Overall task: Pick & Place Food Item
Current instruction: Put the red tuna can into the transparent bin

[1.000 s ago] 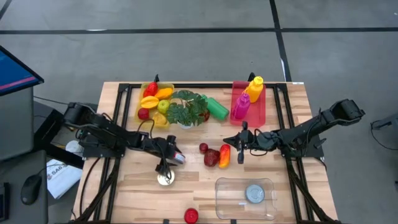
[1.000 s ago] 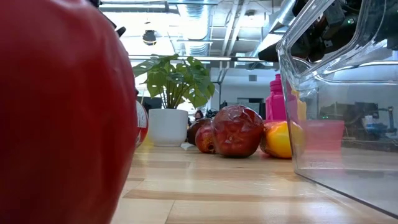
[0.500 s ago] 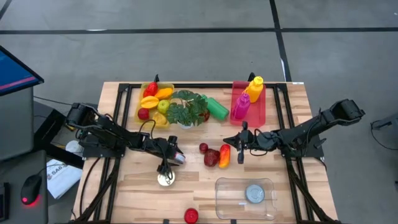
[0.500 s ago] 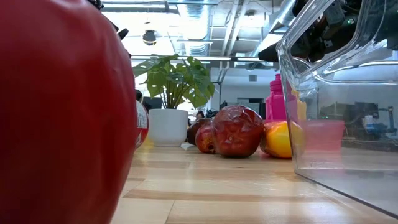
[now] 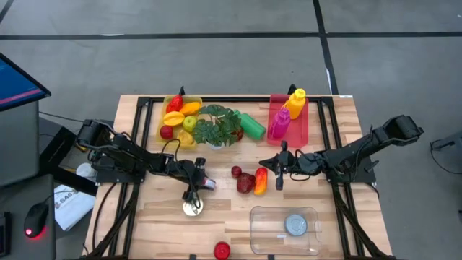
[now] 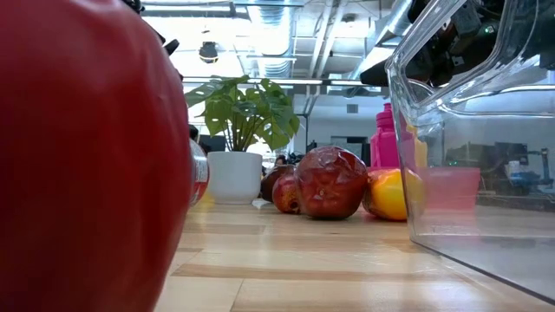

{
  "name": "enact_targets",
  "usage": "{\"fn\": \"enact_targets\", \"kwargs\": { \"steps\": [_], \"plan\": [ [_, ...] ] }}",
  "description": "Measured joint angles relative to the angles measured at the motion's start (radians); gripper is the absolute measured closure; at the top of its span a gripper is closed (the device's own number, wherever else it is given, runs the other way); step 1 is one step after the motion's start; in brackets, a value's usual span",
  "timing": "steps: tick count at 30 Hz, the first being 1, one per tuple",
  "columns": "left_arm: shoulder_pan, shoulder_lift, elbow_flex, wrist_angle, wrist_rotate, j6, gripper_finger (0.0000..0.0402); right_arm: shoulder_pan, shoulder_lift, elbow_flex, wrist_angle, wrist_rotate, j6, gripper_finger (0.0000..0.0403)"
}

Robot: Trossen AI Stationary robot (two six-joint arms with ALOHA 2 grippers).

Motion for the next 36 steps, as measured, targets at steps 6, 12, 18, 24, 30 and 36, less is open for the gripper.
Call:
{"fn": "enact_targets", "kwargs": {
  "steps": [6,12,18,24,30,36],
  "plan": [
    [0.0,-0.001,0.0,0.01,-0.001,-0.005,0.0292,0.0,0.0,0.0,0.0,0.0,0.0,0.0403],
    [0.0,-0.005,0.0,0.076,-0.001,-0.035,0.0286,0.0,0.0,0.0,0.0,0.0,0.0,0.0403],
    [0.002,-0.016,0.002,0.145,-0.001,-0.081,0.0295,0.0,0.0,0.0,0.0,0.0,0.0,0.0403],
    [0.025,-0.126,0.012,0.143,-0.001,-0.202,0.0286,0.0,0.0,0.0,0.002,0.0,0.0,0.0403],
    [0.056,-0.306,0.013,0.149,-0.001,-0.245,0.0293,0.0,0.0,0.0,0.002,0.0,0.0,0.0403],
    [0.069,-0.441,0.014,0.147,-0.026,-0.347,0.0289,-0.001,0.0,0.0,0.022,0.0,0.0,0.0403]
  ]
}}
